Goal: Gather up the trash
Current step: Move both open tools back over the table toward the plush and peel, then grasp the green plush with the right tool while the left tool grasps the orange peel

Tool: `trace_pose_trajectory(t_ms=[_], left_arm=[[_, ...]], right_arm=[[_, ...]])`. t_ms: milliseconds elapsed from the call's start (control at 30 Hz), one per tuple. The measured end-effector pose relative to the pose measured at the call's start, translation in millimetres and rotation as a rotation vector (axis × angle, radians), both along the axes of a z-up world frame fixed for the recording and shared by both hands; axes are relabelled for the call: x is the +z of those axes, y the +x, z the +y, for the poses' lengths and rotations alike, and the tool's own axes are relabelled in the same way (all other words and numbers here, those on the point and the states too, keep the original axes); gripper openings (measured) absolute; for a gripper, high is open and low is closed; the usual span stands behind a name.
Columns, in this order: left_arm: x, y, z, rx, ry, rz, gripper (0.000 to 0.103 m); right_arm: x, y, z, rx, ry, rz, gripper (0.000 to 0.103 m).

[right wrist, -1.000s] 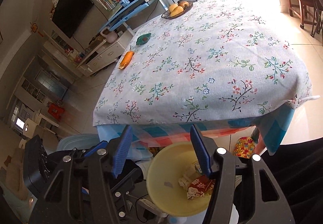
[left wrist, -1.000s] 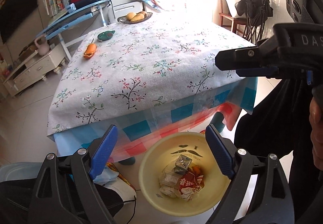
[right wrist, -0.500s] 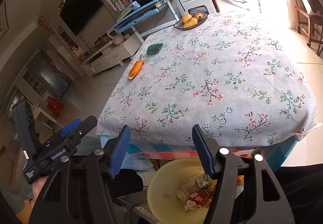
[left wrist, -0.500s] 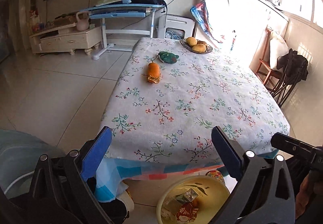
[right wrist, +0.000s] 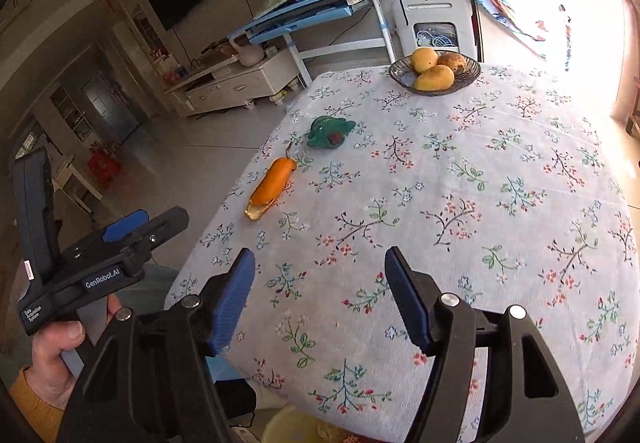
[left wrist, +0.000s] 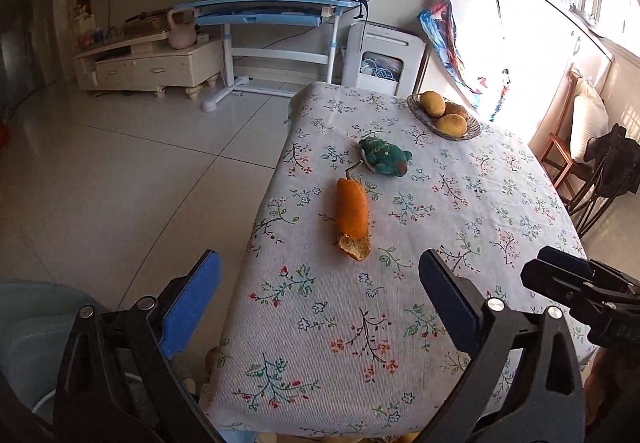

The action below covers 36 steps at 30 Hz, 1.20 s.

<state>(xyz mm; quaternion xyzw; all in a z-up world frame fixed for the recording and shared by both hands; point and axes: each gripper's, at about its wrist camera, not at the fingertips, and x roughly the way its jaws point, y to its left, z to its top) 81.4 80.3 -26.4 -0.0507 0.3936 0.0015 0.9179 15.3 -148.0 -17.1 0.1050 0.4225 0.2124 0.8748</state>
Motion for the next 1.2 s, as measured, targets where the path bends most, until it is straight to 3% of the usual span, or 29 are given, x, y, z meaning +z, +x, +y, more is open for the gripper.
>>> trace_pose_trajectory(t_ms=[200, 433, 567, 633, 767, 833, 933, 967, 1100, 1200], left_arm=[[-18.5, 39.5, -7.0, -0.011, 0.024, 0.030, 0.096], [-30.4, 79.8, 2.8, 0.005, -0.041, 0.080, 0.096], [-37.4, 92.6, -1.9, -0.011, -0.045, 0.103, 0.096], [-41.8, 96.4, -8.6, -0.030, -0.018, 0.113, 0.096], [-50.8, 103.7, -20.2, -0.046, 0.056, 0.133, 0.095], [-54.6, 106.5, -22.0, -0.047, 0.063, 0.146, 0.090], [-60.8, 109.2, -23.1, -0.065, 0.067, 0.162, 0.071], [-63.0, 110.3, -24.9, -0.075, 0.073, 0.170, 0.058], [-64.5, 105.5, -36.9, -0.138, 0.097, 0.155, 0.027], [-61.4, 98.0, -42.7, -0.194, 0.033, 0.158, 0.024]], right_arm=[[-10.9, 88.7, 25.1, -0.010, 0.010, 0.023, 0.065], [-33.5, 160.0, 52.1, -0.033, -0.004, 0.061, 0.062], [-43.8, 181.4, 63.1, -0.029, -0.026, 0.082, 0.062], [-48.4, 184.8, 65.6, -0.027, -0.043, 0.087, 0.062], [-53.4, 182.2, 63.2, -0.010, -0.057, 0.080, 0.052], [-53.1, 178.4, 64.8, 0.020, -0.086, 0.066, 0.048], [-52.3, 172.4, 62.9, 0.048, -0.100, 0.060, 0.042], [-51.4, 169.4, 59.0, 0.049, -0.097, 0.062, 0.041], [-47.4, 157.9, 36.2, 0.042, -0.094, 0.073, 0.041], [-43.2, 143.1, 13.5, 0.039, -0.103, 0.088, 0.041]])
